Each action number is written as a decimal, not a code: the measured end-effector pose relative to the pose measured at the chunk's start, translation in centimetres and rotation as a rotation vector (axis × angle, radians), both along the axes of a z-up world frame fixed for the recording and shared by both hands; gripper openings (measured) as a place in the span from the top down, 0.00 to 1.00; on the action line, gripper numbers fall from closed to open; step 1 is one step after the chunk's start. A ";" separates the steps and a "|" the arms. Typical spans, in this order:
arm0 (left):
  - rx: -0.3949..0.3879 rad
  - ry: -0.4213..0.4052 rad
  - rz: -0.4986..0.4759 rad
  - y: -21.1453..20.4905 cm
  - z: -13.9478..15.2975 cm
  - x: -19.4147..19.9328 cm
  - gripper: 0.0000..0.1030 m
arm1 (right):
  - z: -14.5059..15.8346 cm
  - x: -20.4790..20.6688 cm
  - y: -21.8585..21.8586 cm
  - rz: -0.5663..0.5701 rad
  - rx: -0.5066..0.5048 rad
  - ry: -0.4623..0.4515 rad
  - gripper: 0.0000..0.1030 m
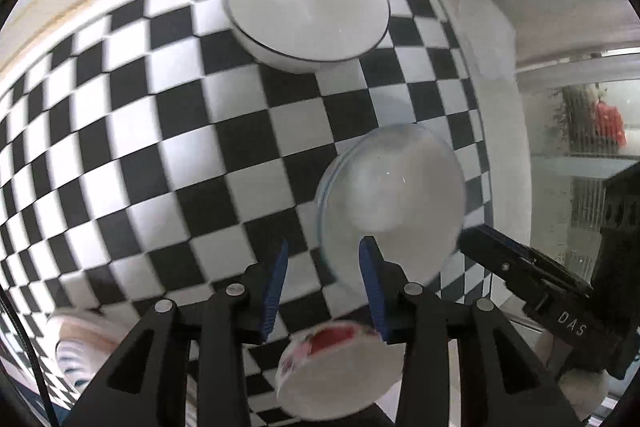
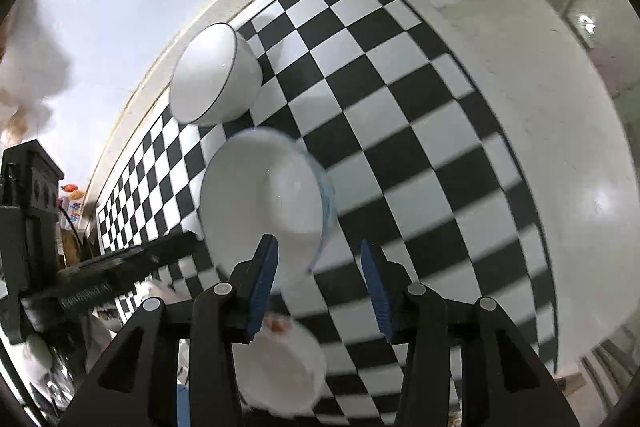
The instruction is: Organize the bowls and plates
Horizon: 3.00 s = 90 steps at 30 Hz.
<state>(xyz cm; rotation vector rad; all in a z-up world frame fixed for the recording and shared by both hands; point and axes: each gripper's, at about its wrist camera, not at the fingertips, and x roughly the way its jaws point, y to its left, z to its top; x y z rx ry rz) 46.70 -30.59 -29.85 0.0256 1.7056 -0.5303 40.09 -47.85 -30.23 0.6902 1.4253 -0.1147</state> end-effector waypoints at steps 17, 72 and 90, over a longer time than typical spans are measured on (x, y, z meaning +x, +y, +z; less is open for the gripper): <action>0.031 -0.049 -0.044 -2.1 -0.8 -0.4 0.83 | -3.8 2.6 1.1 0.045 -0.027 0.053 0.88; 0.107 -0.034 -0.146 4.9 1.1 -12.4 0.83 | 0.3 -10.4 9.3 0.119 -0.055 0.140 0.86; 0.099 -0.044 -0.140 5.4 3.0 -12.2 0.83 | 0.2 -10.2 9.2 0.141 -0.027 0.169 0.85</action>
